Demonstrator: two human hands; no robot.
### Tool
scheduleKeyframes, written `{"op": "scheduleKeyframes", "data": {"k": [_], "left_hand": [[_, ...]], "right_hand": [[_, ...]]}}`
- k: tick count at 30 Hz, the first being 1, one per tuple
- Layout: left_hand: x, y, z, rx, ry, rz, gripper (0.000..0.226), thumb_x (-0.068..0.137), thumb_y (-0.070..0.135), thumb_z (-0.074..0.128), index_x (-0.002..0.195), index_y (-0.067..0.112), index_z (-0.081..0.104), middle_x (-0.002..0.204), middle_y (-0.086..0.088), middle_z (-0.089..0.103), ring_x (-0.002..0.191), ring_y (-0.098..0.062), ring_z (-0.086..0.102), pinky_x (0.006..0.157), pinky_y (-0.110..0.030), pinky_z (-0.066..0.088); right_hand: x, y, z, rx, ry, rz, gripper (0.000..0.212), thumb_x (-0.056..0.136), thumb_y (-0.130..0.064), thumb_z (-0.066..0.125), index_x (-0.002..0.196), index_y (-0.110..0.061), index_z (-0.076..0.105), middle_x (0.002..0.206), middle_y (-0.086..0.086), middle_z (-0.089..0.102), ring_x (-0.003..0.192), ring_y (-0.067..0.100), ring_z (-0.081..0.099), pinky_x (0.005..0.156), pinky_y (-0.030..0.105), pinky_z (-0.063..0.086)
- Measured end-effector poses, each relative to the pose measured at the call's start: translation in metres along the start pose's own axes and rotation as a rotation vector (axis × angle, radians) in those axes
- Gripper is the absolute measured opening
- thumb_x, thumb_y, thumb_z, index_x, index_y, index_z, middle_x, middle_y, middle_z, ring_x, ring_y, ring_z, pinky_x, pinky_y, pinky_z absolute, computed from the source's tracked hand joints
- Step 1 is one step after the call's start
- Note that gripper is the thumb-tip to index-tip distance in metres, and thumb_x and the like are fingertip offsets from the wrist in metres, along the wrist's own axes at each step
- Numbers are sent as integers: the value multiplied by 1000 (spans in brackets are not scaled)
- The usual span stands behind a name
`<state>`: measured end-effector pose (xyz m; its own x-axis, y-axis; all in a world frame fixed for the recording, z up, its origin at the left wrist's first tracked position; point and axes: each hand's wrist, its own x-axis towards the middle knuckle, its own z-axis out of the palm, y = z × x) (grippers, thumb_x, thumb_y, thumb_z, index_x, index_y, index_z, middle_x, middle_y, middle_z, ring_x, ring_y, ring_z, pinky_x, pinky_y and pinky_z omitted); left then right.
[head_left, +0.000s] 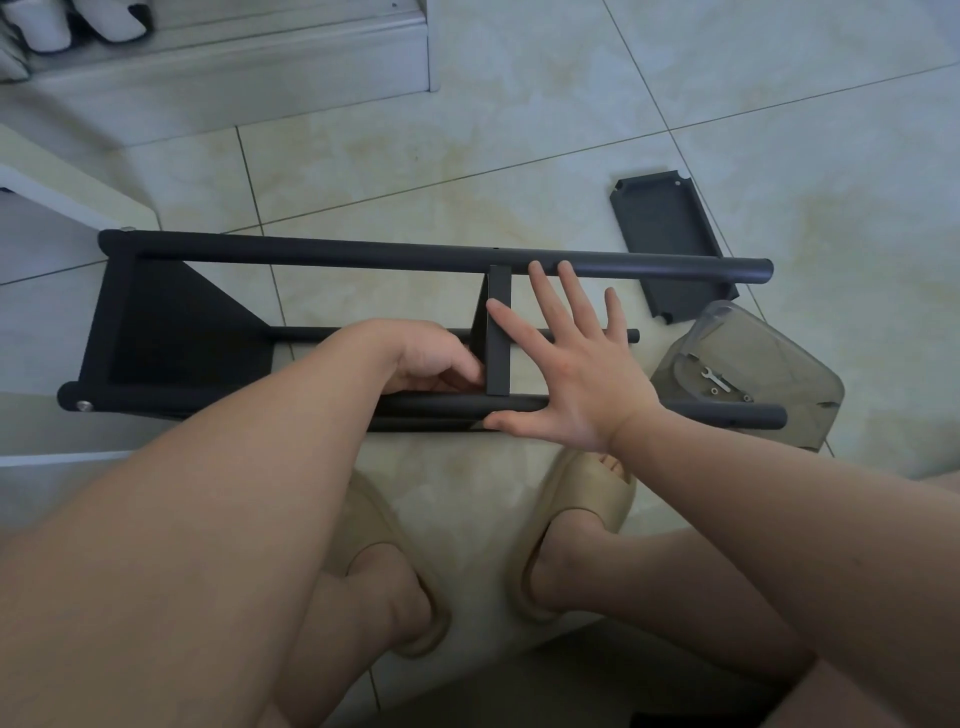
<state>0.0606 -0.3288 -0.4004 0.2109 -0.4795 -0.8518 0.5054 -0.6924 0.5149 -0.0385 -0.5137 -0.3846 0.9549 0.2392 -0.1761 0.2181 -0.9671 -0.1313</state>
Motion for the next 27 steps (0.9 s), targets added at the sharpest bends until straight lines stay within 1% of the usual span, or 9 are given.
{"op": "scheduleKeyframes", "data": {"k": [2,7,9,11,13,15,19,23,27], "left_hand": [[-1,1,1,-2,5,0,21,92,9,59,107,7,74,109,-10,76,102,-20,71,84,-24,53],[2,-3,-1,-66,44,25,19,93,6,60,107,3,73,111,-13,75,110,-25,70,101,-33,51],[4,-5,-2,-118,55,50,18,93,4,59,105,3,73,109,-12,76,108,-23,71,101,-33,52],[6,-6,-1,-166,66,83,18,93,1,57,103,4,73,102,-10,77,97,-18,74,91,-29,56],[7,-7,-1,-187,83,113,19,93,-2,56,97,7,73,91,-6,77,83,-13,74,75,-21,58],[7,-7,-1,-189,99,124,19,92,-2,58,95,7,74,89,-6,77,78,-12,74,69,-19,57],[4,-7,-3,-148,68,103,17,89,1,63,97,7,77,99,-10,77,86,-16,74,78,-25,56],[4,-6,-1,-94,96,94,16,90,4,63,99,6,76,100,-9,78,91,-17,75,81,-24,57],[5,-4,2,-4,134,101,15,90,7,63,98,3,75,89,-7,76,81,-17,71,85,-29,55]], "right_hand": [[0,0,0,1,-3,-1,108,72,-96,28,161,-40,4,170,10,-11,155,36,-15,117,72,4],[0,-1,0,10,-2,2,108,72,-96,29,161,-40,6,170,10,-10,155,36,-14,117,72,5],[0,-1,0,11,-5,3,108,72,-96,30,161,-40,6,170,10,-10,155,36,-15,118,72,5],[1,0,0,12,-6,3,108,72,-96,30,161,-40,6,170,9,-10,155,35,-15,118,72,4],[1,0,-1,10,-8,3,108,72,-96,30,161,-40,6,170,9,-11,155,35,-16,118,71,4],[1,0,-1,9,-6,3,108,72,-96,29,161,-40,6,170,9,-10,155,35,-15,118,71,5],[1,-1,-1,9,-4,3,108,72,-96,29,161,-40,6,170,9,-10,155,35,-15,118,71,5],[1,0,0,8,1,-1,108,72,-96,30,161,-40,6,170,9,-10,155,36,-15,118,71,5],[1,0,0,2,-2,0,108,72,-96,30,161,-40,6,170,9,-11,155,35,-16,118,71,6]]}}
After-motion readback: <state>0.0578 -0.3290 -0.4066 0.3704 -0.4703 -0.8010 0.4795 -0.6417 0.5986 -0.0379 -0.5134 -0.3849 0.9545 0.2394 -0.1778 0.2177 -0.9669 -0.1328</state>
